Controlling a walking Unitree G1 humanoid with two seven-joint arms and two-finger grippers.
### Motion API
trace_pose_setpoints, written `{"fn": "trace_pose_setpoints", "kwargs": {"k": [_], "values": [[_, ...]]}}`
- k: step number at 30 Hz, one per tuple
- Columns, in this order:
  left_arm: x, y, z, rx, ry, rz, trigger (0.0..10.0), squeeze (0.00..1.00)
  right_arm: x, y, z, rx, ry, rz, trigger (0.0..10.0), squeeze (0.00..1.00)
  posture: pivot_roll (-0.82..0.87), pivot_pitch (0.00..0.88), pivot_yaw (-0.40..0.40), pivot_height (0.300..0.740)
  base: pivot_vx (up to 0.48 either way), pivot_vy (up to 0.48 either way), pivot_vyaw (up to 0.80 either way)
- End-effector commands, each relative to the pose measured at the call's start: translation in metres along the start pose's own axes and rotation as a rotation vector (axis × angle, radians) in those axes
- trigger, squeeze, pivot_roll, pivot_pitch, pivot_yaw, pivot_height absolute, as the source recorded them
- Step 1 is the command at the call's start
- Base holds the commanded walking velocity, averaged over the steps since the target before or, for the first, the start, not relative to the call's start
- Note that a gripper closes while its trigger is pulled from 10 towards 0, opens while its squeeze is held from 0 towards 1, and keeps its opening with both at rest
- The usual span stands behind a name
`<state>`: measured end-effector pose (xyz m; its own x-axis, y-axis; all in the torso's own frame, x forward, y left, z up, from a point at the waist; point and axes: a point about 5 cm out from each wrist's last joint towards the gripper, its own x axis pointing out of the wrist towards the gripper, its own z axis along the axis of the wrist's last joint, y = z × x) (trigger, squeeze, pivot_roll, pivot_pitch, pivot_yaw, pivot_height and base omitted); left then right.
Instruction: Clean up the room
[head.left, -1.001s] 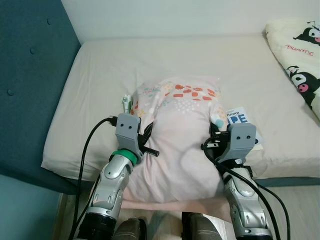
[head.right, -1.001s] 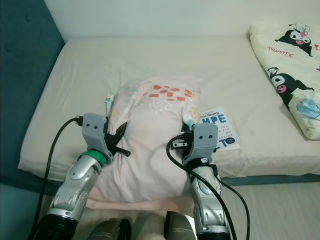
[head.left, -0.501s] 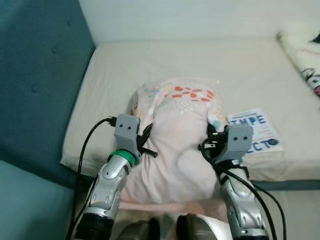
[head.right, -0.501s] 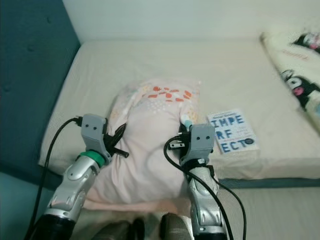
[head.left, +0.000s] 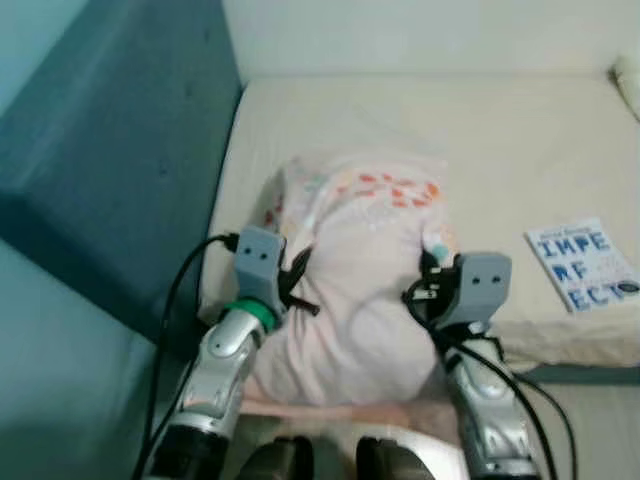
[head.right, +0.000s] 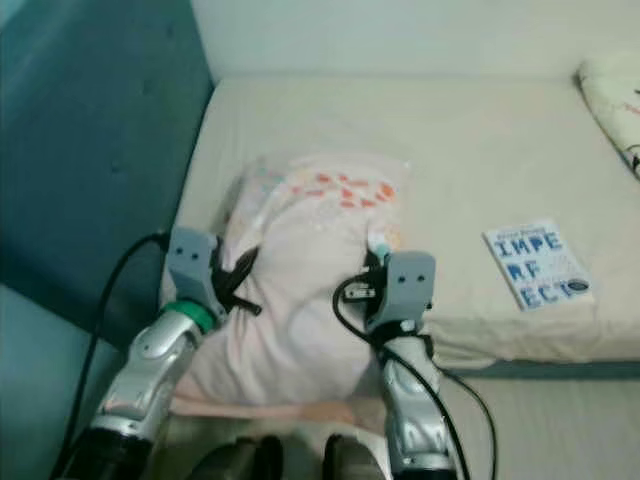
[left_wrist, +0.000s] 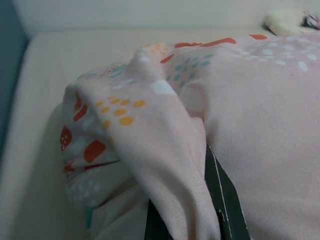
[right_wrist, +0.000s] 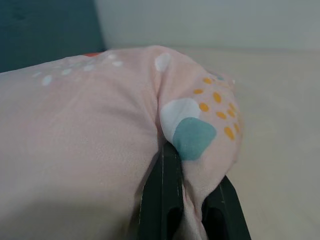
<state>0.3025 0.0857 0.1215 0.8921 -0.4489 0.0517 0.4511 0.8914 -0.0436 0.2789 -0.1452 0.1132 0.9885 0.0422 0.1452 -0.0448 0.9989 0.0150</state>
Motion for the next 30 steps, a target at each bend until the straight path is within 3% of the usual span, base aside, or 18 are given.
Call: {"fn": "trace_pose_setpoints", "kwargs": {"k": [1,5,23,26,28,30], "values": [[0.002,-0.011,0.005,0.012,-0.029,-0.05,10.0,0.0,0.0,0.003,0.005,0.004,-0.036,0.015,10.0,0.0,0.01,0.108,0.101,0.74,0.0,-0.48,0.0],[0.003,-0.012,0.005,0.012,-0.029,-0.046,10.0,0.0,0.0,0.002,0.005,0.005,-0.037,0.011,10.0,0.0,0.01,0.111,0.103,0.74,0.0,-0.48,0.0],[0.007,-0.019,0.008,-0.01,-0.047,-0.057,10.0,0.0,0.004,-0.004,0.009,-0.001,-0.052,-0.007,10.0,0.0,0.01,0.125,0.099,0.74,0.0,0.0,0.0],[0.013,-0.022,0.032,-0.113,-0.145,-0.084,10.0,0.0,0.015,-0.008,0.032,-0.012,-0.14,-0.019,10.0,0.0,0.02,0.13,0.097,0.74,0.0,0.0,0.0],[0.013,-0.022,0.032,-0.113,-0.145,-0.084,10.0,0.0,0.015,-0.008,0.032,-0.012,-0.14,-0.019,10.0,0.0,0.02,0.13,0.097,0.74,0.0,0.0,0.0],[0.018,-0.022,0.052,-0.167,-0.221,-0.107,10.0,0.0,0.024,-0.012,0.053,-0.02,-0.22,-0.026,10.0,0.0,0.01,0.129,0.096,0.74,0.0,0.0,0.0]]}}
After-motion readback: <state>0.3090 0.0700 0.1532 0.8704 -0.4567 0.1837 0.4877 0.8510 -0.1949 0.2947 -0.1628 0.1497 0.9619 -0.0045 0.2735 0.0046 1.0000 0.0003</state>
